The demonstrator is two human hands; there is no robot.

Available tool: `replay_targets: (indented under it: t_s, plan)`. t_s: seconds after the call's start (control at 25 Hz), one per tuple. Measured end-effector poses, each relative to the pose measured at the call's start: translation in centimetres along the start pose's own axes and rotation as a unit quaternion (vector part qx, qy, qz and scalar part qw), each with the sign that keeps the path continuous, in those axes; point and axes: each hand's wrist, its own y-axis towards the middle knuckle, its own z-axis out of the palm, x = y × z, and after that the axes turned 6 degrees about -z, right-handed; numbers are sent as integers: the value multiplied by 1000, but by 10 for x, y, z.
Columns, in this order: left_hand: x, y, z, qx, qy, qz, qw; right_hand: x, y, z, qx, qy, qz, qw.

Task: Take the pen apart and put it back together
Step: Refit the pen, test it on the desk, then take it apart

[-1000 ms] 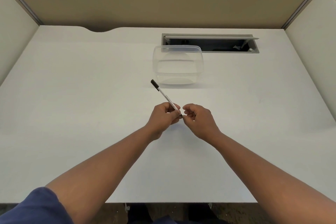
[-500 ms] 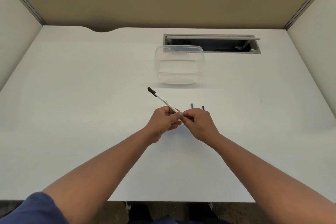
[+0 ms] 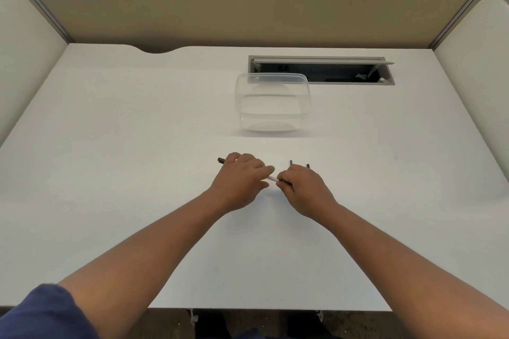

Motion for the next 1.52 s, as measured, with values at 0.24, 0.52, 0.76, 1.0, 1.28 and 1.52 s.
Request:
replay_targets:
  t_s: [0.24,0.52,0.76,1.0,1.28,1.52]
  plan:
    - [5,-4,5,10,1,4,1000,-4,-5,1,11,-40,-27,999]
    - [12,-6,6,9,-32,-35,999,-13,-9,-1,-4,-51,-8,999]
    - [10,-7,5,26,-72,-57,995,-15,-4,-2,8,-43,2,999]
    - [8,-1,4,37,-72,-49,996,-8,6,-1,12,-20,-15,1000]
    - [17,1,7,53,-73,-62,994,-14,15,-5,47,-58,-16,997]
    - [25,2,8,69,-92,-85,990,-22,26,-15,50,-87,12,995]
